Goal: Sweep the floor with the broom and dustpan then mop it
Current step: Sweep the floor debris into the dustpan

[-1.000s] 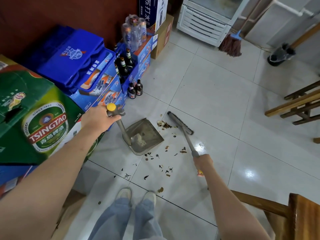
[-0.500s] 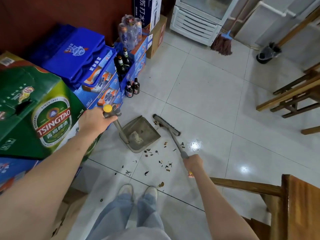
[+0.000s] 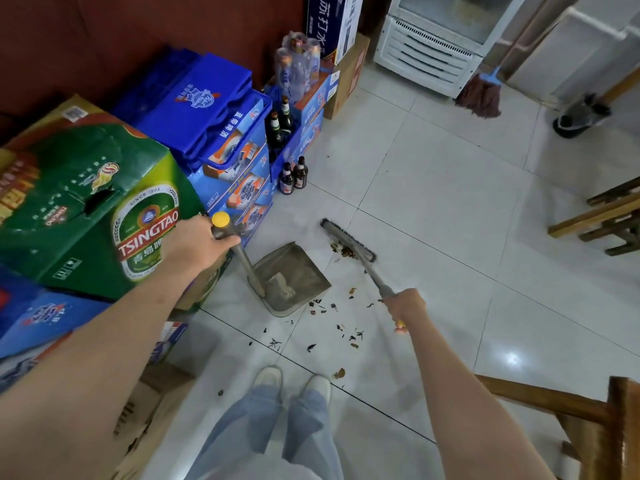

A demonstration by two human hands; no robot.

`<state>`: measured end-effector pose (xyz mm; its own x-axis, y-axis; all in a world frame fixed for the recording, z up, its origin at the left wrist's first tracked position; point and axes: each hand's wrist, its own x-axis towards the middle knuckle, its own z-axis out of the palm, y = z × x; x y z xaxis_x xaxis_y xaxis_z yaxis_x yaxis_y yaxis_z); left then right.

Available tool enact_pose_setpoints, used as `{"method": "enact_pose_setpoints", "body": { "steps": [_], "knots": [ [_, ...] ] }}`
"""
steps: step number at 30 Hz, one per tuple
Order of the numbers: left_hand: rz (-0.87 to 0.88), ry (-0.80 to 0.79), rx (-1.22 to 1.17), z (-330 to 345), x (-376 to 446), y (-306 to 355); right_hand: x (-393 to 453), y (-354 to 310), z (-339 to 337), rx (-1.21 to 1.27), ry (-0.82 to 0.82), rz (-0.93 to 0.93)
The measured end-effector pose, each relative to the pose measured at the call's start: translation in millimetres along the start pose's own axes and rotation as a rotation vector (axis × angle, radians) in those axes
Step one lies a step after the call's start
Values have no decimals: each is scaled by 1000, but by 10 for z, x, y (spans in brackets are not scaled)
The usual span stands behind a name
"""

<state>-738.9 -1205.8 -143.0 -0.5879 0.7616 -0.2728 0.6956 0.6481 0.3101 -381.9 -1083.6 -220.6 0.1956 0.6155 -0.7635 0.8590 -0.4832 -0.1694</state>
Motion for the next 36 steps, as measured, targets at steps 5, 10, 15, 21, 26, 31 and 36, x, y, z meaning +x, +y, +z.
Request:
{"method": "enact_pose_setpoints", "body": {
  "steps": [5, 10, 15, 21, 26, 31, 36],
  "knots": [
    [26, -4, 19, 6, 47, -86, -68, -15, 154, -58, -13, 13],
    [26, -32, 13, -20, 22, -95, -228, 175, 315, -89, -17, 44],
    [33, -16, -7, 39, -182, -193, -435, 371, 399, -89, -9, 63],
    [34, 12, -21, 97, -587, -221, -649, 656, 428, -103, -4, 49],
    [18, 35, -23, 125, -923, -258, -815, 990, 521, -102, -11, 30],
    [-4, 19, 5, 186, -1193, -274, -940, 1271, 593, -119, -22, -27],
    [-14, -4, 17, 187, -1281, -289, -1023, 1363, 596, -95, -17, -5]
  ]
}}
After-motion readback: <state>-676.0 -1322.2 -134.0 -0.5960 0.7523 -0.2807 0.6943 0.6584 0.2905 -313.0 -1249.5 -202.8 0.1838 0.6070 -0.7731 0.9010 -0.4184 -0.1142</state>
